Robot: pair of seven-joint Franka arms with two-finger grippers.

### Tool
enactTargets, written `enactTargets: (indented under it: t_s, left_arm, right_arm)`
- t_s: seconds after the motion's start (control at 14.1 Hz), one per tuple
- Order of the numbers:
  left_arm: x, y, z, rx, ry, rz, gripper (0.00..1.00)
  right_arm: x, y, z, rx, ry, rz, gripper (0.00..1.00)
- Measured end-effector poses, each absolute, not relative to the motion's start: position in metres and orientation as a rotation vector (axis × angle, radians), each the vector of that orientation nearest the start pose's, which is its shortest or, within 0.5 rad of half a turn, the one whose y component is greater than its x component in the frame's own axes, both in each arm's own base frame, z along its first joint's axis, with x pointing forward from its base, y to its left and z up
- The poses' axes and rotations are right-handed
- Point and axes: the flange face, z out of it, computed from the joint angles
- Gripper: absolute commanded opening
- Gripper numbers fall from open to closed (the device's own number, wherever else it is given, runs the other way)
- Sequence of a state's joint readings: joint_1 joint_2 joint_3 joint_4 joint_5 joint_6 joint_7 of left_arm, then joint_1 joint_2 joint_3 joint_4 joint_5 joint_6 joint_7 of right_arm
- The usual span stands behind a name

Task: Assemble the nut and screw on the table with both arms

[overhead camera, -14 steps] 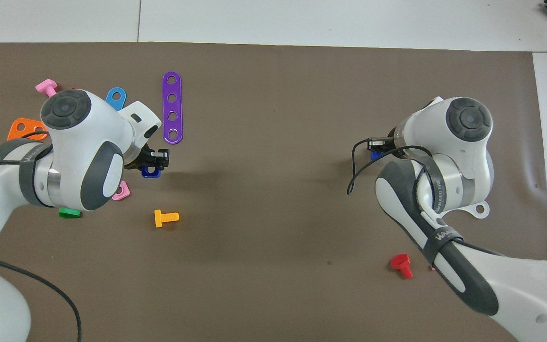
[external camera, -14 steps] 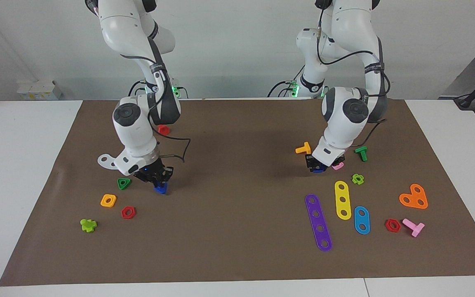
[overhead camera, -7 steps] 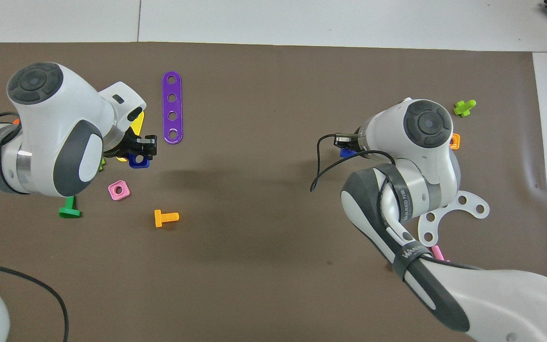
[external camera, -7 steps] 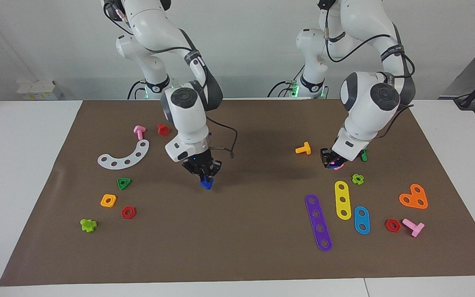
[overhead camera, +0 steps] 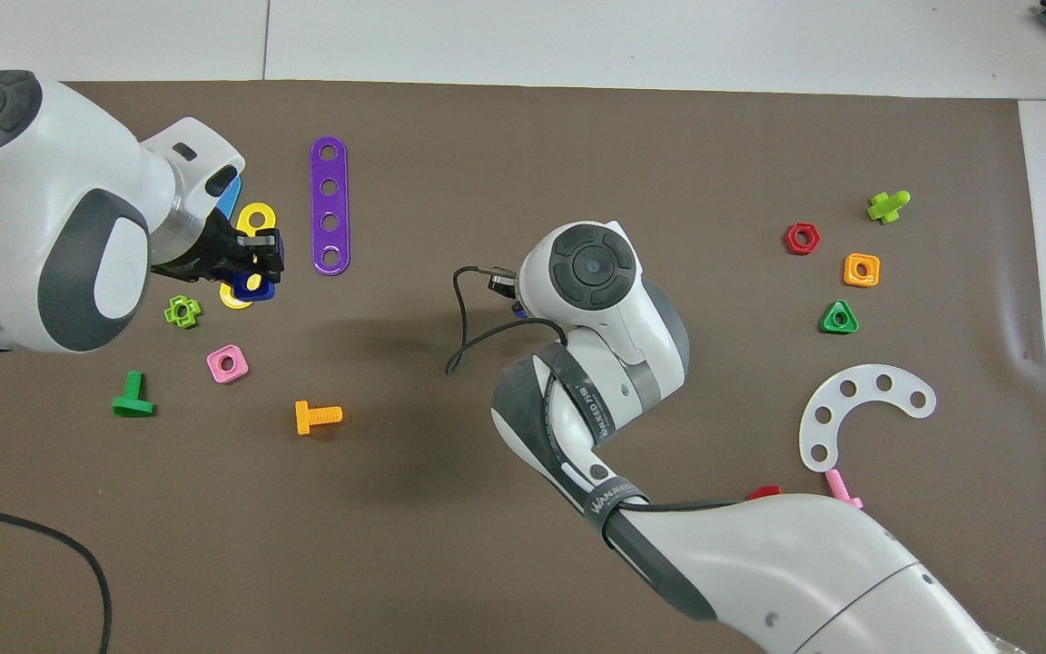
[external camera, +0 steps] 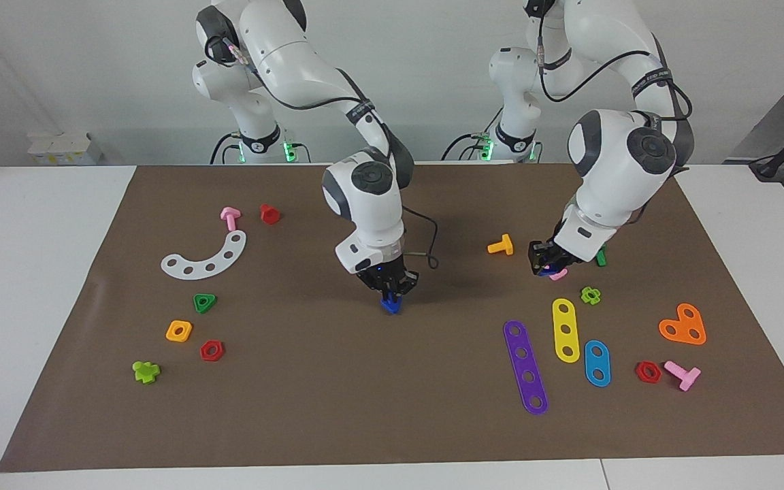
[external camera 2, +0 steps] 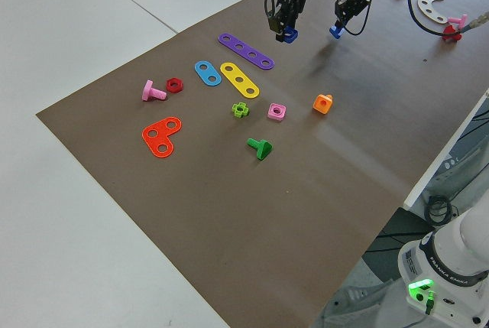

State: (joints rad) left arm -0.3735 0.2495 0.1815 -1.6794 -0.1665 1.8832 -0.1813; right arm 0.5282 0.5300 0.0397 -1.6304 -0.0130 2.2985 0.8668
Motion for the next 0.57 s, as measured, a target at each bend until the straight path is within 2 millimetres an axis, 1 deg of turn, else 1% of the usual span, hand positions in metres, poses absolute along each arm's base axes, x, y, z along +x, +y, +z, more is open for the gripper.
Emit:
enactTargets:
  t_s: [0.07,0.14,0.21,0.28,0.5,0.57]
  left_arm:
    - [0.613,-0.144,0.453,-3.250,-0.061,0.104,0.00]
    - [0.613,-0.148,0.452,-3.259,-0.061,0.106,0.00]
    - [0.613,-0.152,0.452,-3.273,-0.077,0.109,0.00]
    - [0.613,-0.158,0.453,-3.288,-0.097,0.102,0.00]
    - [0.612,-0.189,0.456,-3.310,-0.175,0.033,0.00]
    - [0.610,-0.201,0.455,-3.310,-0.198,0.027,0.00]
  right_arm:
    - [0.587,0.376,0.324,-3.012,0.450,-0.138,0.00]
    - [0.584,0.379,0.322,-3.019,0.445,-0.128,0.32]
    - [0.582,0.380,0.321,-3.025,0.443,-0.119,0.82]
    - [0.582,0.379,0.320,-3.027,0.444,-0.116,1.00]
    - [0.585,0.376,0.323,-3.025,0.454,-0.124,1.00]
    - [0.588,0.372,0.329,-3.018,0.464,-0.138,1.00]
